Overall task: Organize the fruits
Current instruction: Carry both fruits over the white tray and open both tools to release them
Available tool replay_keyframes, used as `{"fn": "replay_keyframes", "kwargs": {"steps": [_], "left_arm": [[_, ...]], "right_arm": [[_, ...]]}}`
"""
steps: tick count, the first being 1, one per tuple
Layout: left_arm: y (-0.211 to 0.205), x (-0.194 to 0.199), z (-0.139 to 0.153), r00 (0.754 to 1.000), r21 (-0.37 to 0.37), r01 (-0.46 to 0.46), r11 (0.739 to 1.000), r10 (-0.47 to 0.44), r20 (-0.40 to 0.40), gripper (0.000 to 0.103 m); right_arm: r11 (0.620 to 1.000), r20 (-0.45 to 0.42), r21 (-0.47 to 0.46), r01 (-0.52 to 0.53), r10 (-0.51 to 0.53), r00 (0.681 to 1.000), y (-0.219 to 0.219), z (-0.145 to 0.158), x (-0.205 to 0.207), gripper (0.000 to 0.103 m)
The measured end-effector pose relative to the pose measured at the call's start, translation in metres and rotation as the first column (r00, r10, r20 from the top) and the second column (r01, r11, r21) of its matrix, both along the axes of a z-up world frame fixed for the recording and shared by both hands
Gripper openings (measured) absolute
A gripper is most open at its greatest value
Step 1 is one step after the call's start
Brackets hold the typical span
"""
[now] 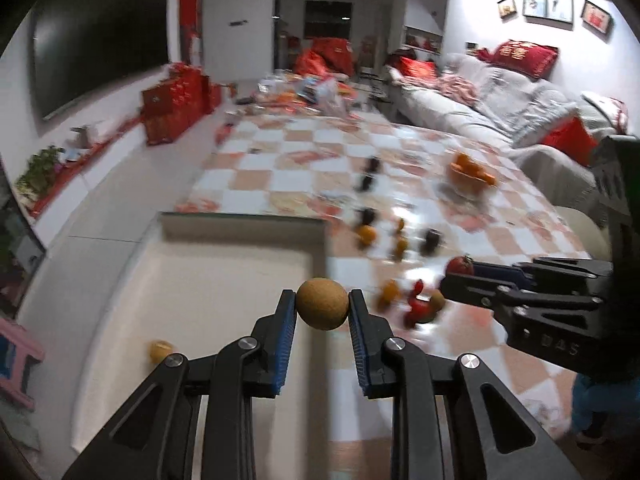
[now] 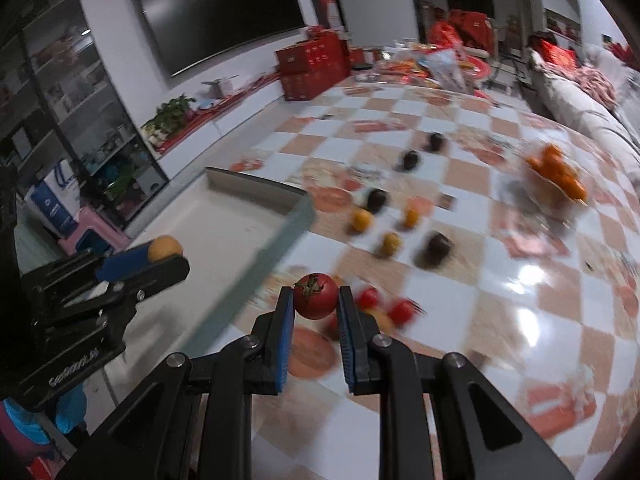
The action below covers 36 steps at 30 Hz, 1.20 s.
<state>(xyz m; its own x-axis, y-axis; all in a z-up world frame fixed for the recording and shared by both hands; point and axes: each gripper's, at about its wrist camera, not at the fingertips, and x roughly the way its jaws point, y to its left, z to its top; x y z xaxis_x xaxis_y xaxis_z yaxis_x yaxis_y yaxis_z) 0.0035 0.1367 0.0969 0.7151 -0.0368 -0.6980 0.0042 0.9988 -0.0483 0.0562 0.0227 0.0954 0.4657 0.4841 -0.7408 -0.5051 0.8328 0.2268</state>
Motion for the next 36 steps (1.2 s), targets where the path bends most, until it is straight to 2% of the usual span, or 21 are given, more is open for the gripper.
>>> {"fn": "replay_keyframes", "kwargs": {"steps": [6, 13, 20, 29, 31, 33, 34, 35, 36], "left_arm": [[0.049, 0.021, -0.012, 0.994, 0.046, -0.095, 0.994, 0.097, -0.043, 0.028], [0.079, 0.057, -0.037, 0.978, 0.061, -0.153, 0.986, 0.160, -0.136, 0.028], [0.090, 0.081, -0.062, 0.956, 0.077, -0.181, 0.980, 0.194, -0.219, 0.028], [0.087, 0.082, -0.069, 0.953, 0.098, -0.157, 0.983, 0.177, -0.245, 0.029], [0.087, 0.081, -0.068, 0.953, 0.102, -0.155, 0.983, 0.176, -0.245, 0.029], [0.089, 0.079, -0.067, 0.951, 0.112, -0.158, 0.981, 0.182, -0.250, 0.029], [0.091, 0.077, -0.066, 0.950, 0.112, -0.162, 0.980, 0.186, -0.250, 0.029], [0.092, 0.076, -0.066, 0.950, 0.109, -0.166, 0.980, 0.189, -0.250, 0.036], [0.093, 0.075, -0.065, 0.950, 0.107, -0.169, 0.980, 0.191, -0.248, 0.074]], "right_arm": [[0.997, -0.050, 0.025, -0.070, 0.071, 0.996, 0.059, -0.006, 0.022, 0.022], [0.994, -0.084, -0.010, -0.105, 0.104, 0.991, 0.111, -0.027, 0.050, 0.022], [0.992, -0.124, -0.044, -0.118, 0.112, 0.986, 0.129, -0.047, 0.067, 0.022], [0.985, -0.135, -0.079, -0.152, 0.141, 0.981, 0.136, -0.054, 0.067, 0.025], [0.987, -0.143, -0.058, -0.150, 0.140, 0.980, 0.132, -0.052, 0.068, 0.031], [0.989, -0.137, -0.048, -0.137, 0.129, 0.982, 0.129, -0.049, 0.069, 0.051], [0.992, -0.129, -0.046, -0.121, 0.114, 0.985, 0.125, -0.046, 0.070, 0.058], [0.993, -0.126, -0.033, -0.115, 0.111, 0.986, 0.122, -0.043, 0.071, 0.071], [0.994, -0.129, 0.005, -0.113, 0.112, 0.985, 0.117, -0.038, 0.071, 0.086]]}}
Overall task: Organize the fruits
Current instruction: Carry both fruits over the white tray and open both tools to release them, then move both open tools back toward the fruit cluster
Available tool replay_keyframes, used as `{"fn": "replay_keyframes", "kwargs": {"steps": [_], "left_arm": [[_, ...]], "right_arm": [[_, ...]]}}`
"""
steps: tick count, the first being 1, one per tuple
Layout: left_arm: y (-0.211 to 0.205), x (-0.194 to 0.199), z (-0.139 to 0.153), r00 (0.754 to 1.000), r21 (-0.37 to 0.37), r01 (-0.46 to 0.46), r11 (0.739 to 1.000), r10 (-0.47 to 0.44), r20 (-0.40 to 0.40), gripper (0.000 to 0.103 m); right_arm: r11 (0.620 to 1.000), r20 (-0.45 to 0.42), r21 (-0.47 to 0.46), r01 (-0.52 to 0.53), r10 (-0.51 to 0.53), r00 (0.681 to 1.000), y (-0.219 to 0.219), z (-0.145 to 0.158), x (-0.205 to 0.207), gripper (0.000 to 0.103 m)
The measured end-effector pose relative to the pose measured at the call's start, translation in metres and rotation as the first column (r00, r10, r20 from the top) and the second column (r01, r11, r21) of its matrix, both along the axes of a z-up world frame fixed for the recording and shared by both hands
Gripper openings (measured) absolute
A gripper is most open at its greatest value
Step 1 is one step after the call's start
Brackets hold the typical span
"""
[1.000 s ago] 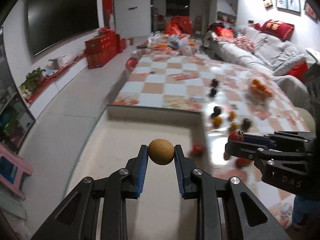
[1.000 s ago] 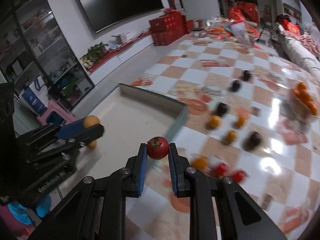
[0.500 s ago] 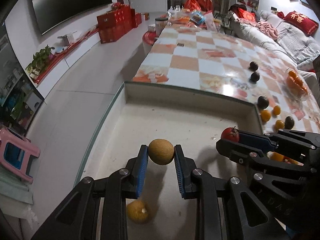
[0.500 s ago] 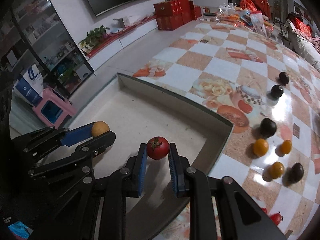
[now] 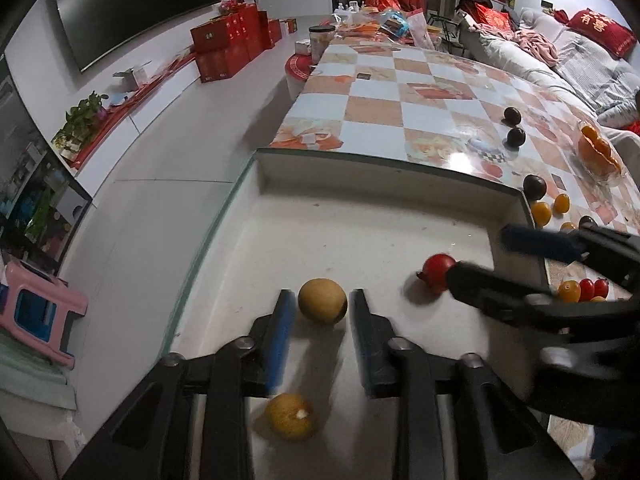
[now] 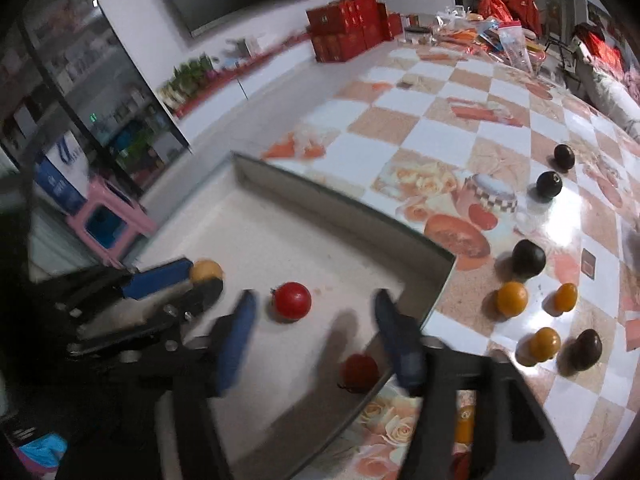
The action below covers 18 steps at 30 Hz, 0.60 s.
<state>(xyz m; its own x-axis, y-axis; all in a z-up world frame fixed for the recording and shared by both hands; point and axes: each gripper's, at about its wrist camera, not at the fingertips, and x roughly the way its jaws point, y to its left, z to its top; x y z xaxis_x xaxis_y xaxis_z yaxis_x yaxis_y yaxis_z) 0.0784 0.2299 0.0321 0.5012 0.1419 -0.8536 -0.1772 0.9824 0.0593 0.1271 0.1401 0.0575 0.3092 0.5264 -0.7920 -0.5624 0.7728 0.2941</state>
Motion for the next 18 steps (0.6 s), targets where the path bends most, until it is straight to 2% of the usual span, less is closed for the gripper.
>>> {"fn": "replay_keyframes", "kwargs": {"steps": [1, 3, 6, 9, 18], "left_arm": [[0.001, -0.003, 0.002, 1.000, 0.006, -0.009, 1.000, 0.009, 0.016, 0.096], [-0.001, -0.013, 0.011, 0.996, 0.028, -0.018, 0.999, 0.015, 0.082, 0.097], [-0.010, -0.020, 0.019, 0.996, 0.050, 0.017, 0.999, -0.021, 0.082, 0.097], [-0.024, -0.033, 0.033, 0.992, 0.032, 0.045, 0.998, -0.049, 0.119, 0.097], [-0.100, -0.066, 0.055, 0.962, -0.007, 0.201, 0.980, -0.196, 0.191, 0.097]], "right_arm": [[1.000, -0.005, 0.024, 0.008, -0.008, 1.000, -0.004, 0.004, 0.000, 0.087], [0.998, 0.002, 0.065, 0.025, -0.026, 1.000, -0.013, 0.017, -0.003, 0.087], [0.997, 0.042, 0.064, 0.047, -0.050, 0.998, -0.027, 0.030, -0.012, 0.087], [0.994, 0.062, 0.064, 0.084, -0.088, 0.994, -0.052, 0.036, -0.020, 0.087], [0.959, 0.035, -0.011, 0.283, -0.283, 0.959, -0.159, 0.017, -0.038, 0.087]]}}
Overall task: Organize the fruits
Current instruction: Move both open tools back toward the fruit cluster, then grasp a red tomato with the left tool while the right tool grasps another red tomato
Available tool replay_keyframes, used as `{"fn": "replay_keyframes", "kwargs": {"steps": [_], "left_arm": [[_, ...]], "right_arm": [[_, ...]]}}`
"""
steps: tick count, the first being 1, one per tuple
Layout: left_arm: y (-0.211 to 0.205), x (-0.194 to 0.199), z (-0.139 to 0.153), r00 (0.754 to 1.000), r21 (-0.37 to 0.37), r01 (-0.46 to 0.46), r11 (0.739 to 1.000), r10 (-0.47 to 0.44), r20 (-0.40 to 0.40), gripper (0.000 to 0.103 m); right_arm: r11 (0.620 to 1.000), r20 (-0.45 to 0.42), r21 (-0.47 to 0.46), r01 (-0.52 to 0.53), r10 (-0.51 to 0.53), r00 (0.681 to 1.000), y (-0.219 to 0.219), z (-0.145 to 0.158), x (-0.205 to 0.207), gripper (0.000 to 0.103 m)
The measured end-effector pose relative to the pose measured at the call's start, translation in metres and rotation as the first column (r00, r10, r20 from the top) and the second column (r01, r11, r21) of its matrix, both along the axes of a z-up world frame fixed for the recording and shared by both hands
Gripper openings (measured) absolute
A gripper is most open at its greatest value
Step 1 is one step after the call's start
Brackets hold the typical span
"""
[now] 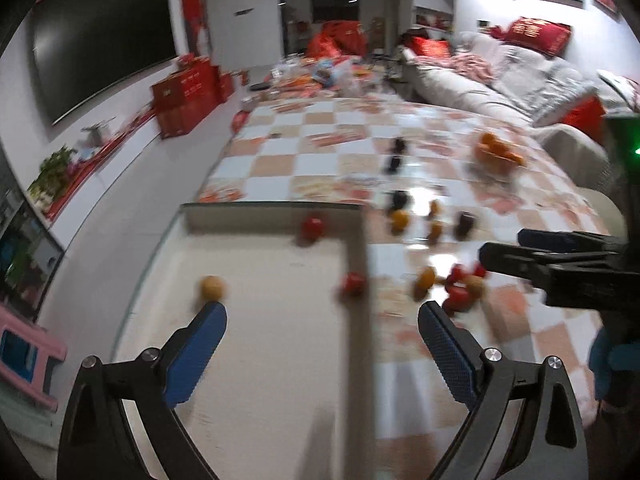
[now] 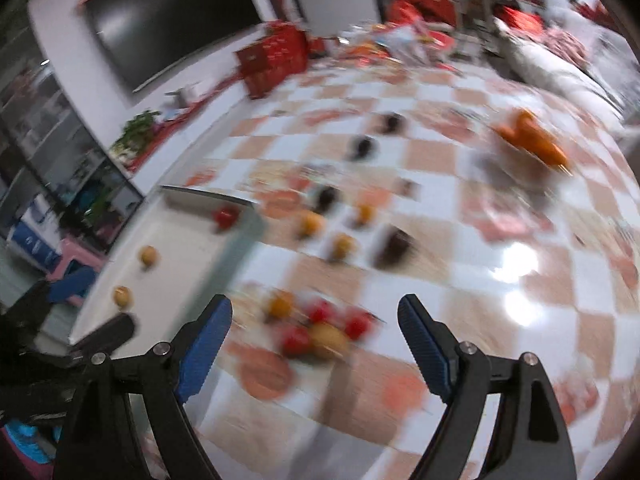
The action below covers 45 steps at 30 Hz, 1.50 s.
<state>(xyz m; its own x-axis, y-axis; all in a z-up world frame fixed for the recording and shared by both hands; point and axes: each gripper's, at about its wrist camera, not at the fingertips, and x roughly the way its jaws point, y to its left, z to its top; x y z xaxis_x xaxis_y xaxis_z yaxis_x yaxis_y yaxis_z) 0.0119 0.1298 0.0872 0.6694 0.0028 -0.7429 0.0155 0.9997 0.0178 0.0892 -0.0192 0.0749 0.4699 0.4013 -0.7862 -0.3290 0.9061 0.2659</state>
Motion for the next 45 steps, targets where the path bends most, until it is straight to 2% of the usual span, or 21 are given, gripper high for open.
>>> {"fn": "replay_keyframes", "kwargs": {"steps": [4, 8, 13, 18, 19, 21, 22, 24, 28, 34, 36, 41, 42, 43, 45], "left_arm": [[-0.037, -0.011, 0.002, 0.997, -0.015, 0.074, 0.997, -0.074, -0.002, 0.097], [-0.072, -0.018, -0.001, 0.991, 0.002, 0.131, 0.991, -0.131, 0.008, 0.097], [-0.098, -0.020, -0.010, 0.987, 0.014, 0.157, 0.987, -0.158, 0.007, 0.097], [-0.105, -0.010, -0.029, 0.992, -0.008, 0.125, 0.992, -0.125, -0.025, 0.094], [-0.106, -0.008, -0.032, 0.993, -0.004, 0.116, 0.993, -0.116, -0.026, 0.085], [-0.107, -0.002, -0.043, 0.992, 0.007, 0.111, 0.994, -0.111, -0.052, 0.077], [-0.107, 0.001, -0.048, 0.992, 0.007, 0.105, 0.994, -0.104, -0.066, 0.075], [-0.104, 0.007, -0.056, 0.992, 0.005, 0.090, 0.996, -0.090, -0.086, 0.074], [-0.101, 0.015, -0.067, 0.993, 0.016, 0.070, 0.997, -0.068, -0.100, 0.074], [-0.102, 0.030, -0.073, 0.994, 0.049, 0.065, 0.997, -0.060, -0.089, 0.072], [-0.103, 0.035, -0.073, 0.993, 0.033, 0.079, 0.996, -0.076, -0.089, 0.061], [-0.103, 0.046, -0.074, 0.994, 0.022, 0.076, 0.997, -0.074, -0.084, 0.059], [-0.103, 0.047, -0.074, 0.993, 0.014, 0.079, 0.997, -0.077, -0.084, 0.054], [-0.104, 0.048, -0.074, 0.993, 0.001, 0.085, 0.996, -0.085, -0.085, 0.045], [-0.105, 0.049, -0.074, 0.992, -0.005, 0.092, 0.996, -0.092, -0.086, 0.040]], "right_arm": [[0.997, -0.037, -0.026, 0.071, -0.072, 0.997, -0.037, -0.017, -0.003, 0.087], [0.995, -0.018, -0.058, 0.087, -0.088, 0.996, -0.054, -0.021, -0.008, 0.087], [0.993, 0.041, -0.116, 0.031, -0.026, 0.999, -0.059, -0.023, -0.014, 0.087], [0.989, 0.045, -0.140, -0.049, 0.056, 0.997, -0.055, -0.034, -0.011, 0.086], [0.988, 0.044, -0.140, -0.065, 0.071, 0.996, -0.054, -0.036, -0.010, 0.084], [0.986, 0.045, -0.141, -0.093, 0.100, 0.994, -0.051, -0.039, -0.008, 0.073], [0.983, 0.043, -0.145, -0.111, 0.119, 0.992, -0.048, -0.041, -0.006, 0.072], [0.977, 0.046, -0.151, -0.149, 0.157, 0.987, -0.043, -0.044, -0.004, 0.066], [0.958, 0.067, -0.176, -0.228, 0.242, 0.968, -0.028, -0.045, -0.001, 0.065], [0.940, 0.094, -0.186, -0.286, 0.307, 0.947, -0.010, -0.047, 0.009, 0.060], [0.934, 0.103, -0.185, -0.304, 0.326, 0.940, -0.006, -0.048, 0.011, 0.051], [0.927, 0.103, -0.157, -0.340, 0.357, 0.928, 0.003, -0.047, 0.016, 0.034], [0.927, 0.104, -0.154, -0.343, 0.360, 0.927, 0.005, -0.047, 0.017, 0.032], [0.927, 0.100, -0.147, -0.346, 0.362, 0.927, 0.006, -0.047, 0.018, 0.024], [0.932, 0.099, -0.139, -0.335, 0.350, 0.932, 0.005, -0.047, 0.017, 0.022]]}}
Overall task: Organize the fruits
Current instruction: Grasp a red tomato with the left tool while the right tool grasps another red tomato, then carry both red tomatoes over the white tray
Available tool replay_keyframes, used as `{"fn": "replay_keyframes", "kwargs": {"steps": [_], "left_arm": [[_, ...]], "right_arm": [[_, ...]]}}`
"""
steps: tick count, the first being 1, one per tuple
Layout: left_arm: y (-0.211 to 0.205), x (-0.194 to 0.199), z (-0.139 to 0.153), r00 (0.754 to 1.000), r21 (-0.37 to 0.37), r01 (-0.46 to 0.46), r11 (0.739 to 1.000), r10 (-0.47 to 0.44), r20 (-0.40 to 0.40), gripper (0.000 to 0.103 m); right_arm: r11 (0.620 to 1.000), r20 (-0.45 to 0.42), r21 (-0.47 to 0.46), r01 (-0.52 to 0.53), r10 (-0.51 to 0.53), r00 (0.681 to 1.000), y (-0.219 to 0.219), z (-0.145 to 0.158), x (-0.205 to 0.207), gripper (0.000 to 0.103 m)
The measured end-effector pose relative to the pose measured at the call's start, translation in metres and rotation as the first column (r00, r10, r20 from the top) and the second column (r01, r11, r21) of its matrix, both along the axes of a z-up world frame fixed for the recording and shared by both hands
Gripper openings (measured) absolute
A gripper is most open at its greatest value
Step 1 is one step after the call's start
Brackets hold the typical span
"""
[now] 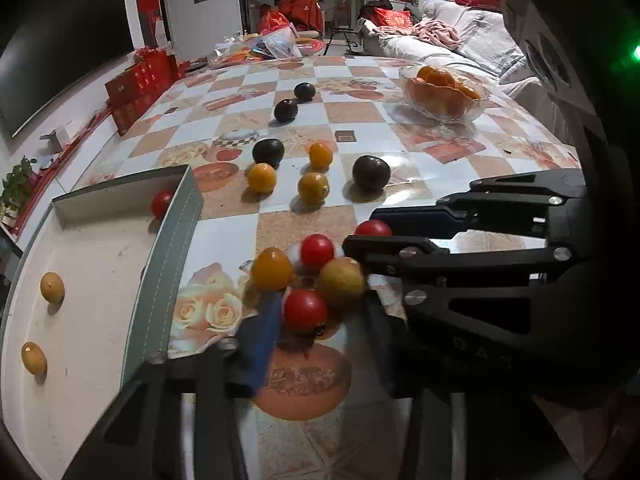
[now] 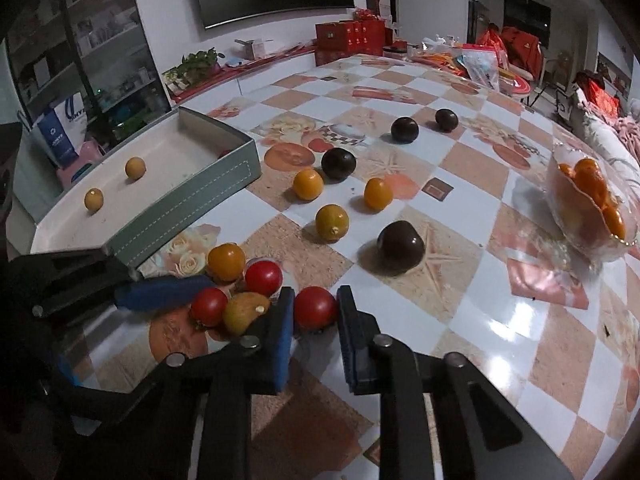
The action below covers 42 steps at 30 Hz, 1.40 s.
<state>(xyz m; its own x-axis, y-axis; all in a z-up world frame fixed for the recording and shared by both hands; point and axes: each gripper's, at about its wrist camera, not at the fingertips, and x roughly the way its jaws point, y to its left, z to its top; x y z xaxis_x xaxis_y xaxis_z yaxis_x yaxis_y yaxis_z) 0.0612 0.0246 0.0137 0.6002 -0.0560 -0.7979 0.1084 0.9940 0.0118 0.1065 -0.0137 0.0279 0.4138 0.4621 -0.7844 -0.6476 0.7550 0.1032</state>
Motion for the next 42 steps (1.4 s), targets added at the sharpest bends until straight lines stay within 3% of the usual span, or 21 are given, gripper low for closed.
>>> {"fn": "replay_keyframes", "kwargs": {"steps": [3, 7, 21, 32, 42], "left_arm": [[0.000, -0.001, 0.000, 1.000, -0.002, 0.008, 1.000, -0.008, 0.005, 0.023], [0.002, -0.007, 0.000, 1.000, -0.009, 0.009, 1.000, -0.009, 0.013, 0.023], [0.003, -0.034, 0.005, 1.000, -0.057, 0.024, 0.998, -0.025, -0.003, 0.023], [0.017, -0.061, 0.035, 0.998, -0.116, 0.038, 0.993, -0.032, 0.049, 0.023], [0.054, -0.088, 0.057, 0.994, -0.134, 0.008, 0.991, 0.006, 0.105, 0.023]], "right_arm": [[0.998, -0.027, 0.026, 0.052, -0.052, 0.998, -0.011, 0.001, 0.000, 0.023], [0.992, -0.053, 0.047, 0.116, -0.114, 0.992, -0.029, 0.001, -0.004, 0.023], [0.977, -0.093, 0.089, 0.195, -0.187, 0.978, -0.050, 0.008, -0.030, 0.023], [0.960, -0.128, 0.111, 0.256, -0.241, 0.962, -0.058, 0.017, -0.054, 0.023], [0.963, -0.122, 0.124, 0.238, -0.223, 0.967, -0.035, 0.037, -0.069, 0.023]]}}
